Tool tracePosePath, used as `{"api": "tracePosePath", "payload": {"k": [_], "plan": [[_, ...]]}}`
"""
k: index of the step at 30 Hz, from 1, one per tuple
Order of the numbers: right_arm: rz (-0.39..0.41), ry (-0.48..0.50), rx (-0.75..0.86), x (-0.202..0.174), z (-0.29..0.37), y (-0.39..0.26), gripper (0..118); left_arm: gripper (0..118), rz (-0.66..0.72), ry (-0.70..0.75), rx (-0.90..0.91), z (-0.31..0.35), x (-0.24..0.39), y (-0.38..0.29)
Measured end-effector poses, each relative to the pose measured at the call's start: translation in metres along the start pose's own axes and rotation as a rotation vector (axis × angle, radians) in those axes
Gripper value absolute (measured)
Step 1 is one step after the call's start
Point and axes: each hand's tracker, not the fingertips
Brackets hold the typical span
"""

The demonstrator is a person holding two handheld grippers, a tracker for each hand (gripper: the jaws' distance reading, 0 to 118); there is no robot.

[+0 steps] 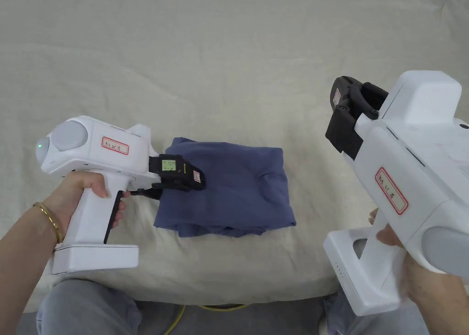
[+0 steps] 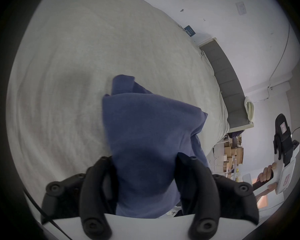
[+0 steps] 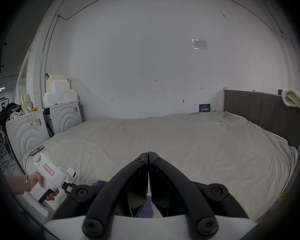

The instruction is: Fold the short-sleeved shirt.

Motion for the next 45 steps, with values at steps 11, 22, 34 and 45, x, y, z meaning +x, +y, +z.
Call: {"api": "tracePosePath", "payload": {"k": [11,22,34,45], "plan": [[0.001,0.021,-0.006,-0.003,0.0,-0.002,0,21,-0.025,0.11,0.027,0.016,0.047,0.005],[0.007,0.048,-0.002,-0.012,-0.007,0.002,0,21,-0.067,0.349,0.09,0.105,0.012,0.033],[0.062,0.087,-0.054,-0.055,-0.038,-0.003,0,21,0.038,0.585,0.149,0.21,-0.116,0.067],[0.081,0.08,-0.094,-0.073,-0.056,-0.008,0,48,0.166,0.747,0.161,0.233,-0.196,0.074]]}}
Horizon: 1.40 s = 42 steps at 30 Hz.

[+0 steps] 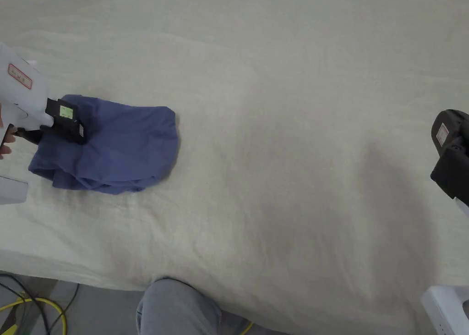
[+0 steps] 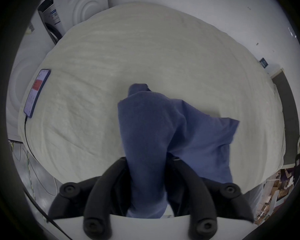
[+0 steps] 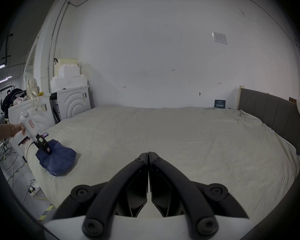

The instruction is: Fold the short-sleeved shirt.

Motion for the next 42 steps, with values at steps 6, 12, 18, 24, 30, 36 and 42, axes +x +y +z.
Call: {"api": "tracePosePath", "payload": {"k": [6,12,18,24,30,36,42], "plan": [[-0.005,0.001,0.016,0.006,0.006,0.003,0,109,0.062,0.121,0.16,0.017,-0.001,-0.006],[-0.021,-0.016,0.041,0.023,0.018,0.006,0,109,0.104,0.088,0.555,0.091,0.023,-0.015],[-0.021,-0.034,0.073,0.046,0.03,0.016,0,111,0.039,0.004,0.857,0.153,0.11,-0.05],[-0.011,-0.05,0.11,0.068,0.045,0.033,0,115,-0.02,-0.072,0.947,0.161,0.199,-0.089],[0.005,-0.098,0.129,0.087,0.052,0.042,0,115,-0.136,-0.1,1.019,0.145,0.278,-0.133],[0.018,-0.137,0.127,0.101,0.057,0.039,0,112,-0.231,-0.091,1.094,0.121,0.317,-0.174],[0.005,-0.164,0.122,0.108,0.06,0.026,0,101,-0.327,-0.048,1.135,0.097,0.332,-0.205]]}}
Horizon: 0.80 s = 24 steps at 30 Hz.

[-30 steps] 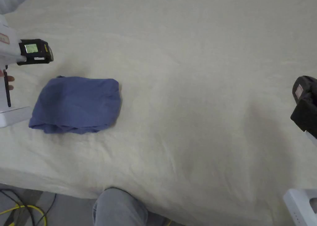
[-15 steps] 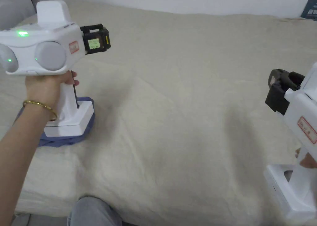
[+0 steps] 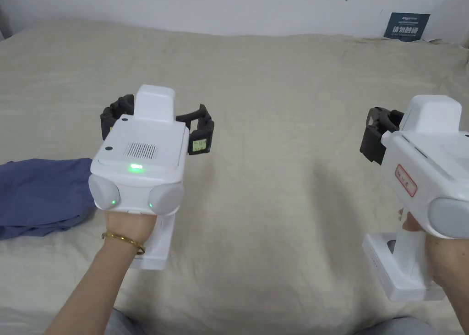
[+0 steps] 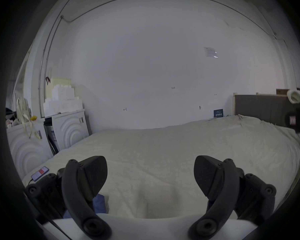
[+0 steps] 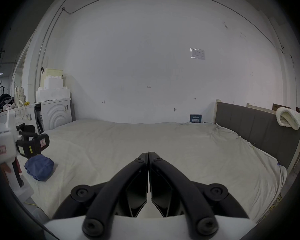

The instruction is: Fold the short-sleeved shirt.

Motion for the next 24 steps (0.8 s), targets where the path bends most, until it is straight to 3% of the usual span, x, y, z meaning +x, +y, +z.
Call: {"api": "tracePosePath", "payload": {"k": [2,5,8,15,24], "plan": [[-0.001,-0.01,0.0,0.001,0.001,-0.005,0,89,0.02,-0.022,-0.012,0.004,0.001,-0.005],[-0.009,-0.019,0.0,0.002,0.003,-0.011,0,80,0.042,-0.024,-0.026,0.005,0.002,-0.015],[-0.009,-0.024,-0.004,0.001,0.004,-0.019,0,48,0.06,-0.021,-0.045,0.006,0.0,-0.022],[-0.028,-0.026,-0.022,-0.002,0.011,-0.037,0,4,0.069,0.017,-0.037,0.013,-0.001,-0.031],[-0.049,-0.021,-0.035,-0.005,0.018,-0.051,0,0,0.075,0.019,-0.037,0.021,-0.002,-0.031]]}}
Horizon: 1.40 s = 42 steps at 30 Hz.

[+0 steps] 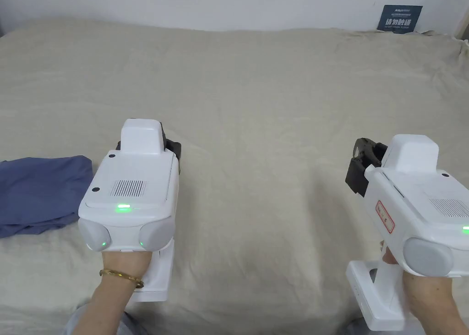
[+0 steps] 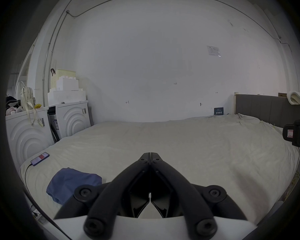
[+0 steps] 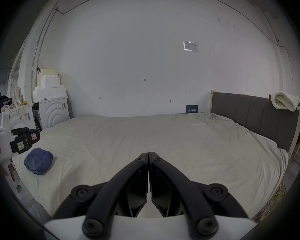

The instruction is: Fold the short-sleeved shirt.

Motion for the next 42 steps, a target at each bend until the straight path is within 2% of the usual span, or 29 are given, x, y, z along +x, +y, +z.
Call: {"api": "tracePosePath", "payload": {"k": [42], "plan": [[-0.005,0.017,0.017,-0.007,0.012,0.002,0,0,0.023,-0.026,-0.04,0.01,0.006,-0.005]]}}
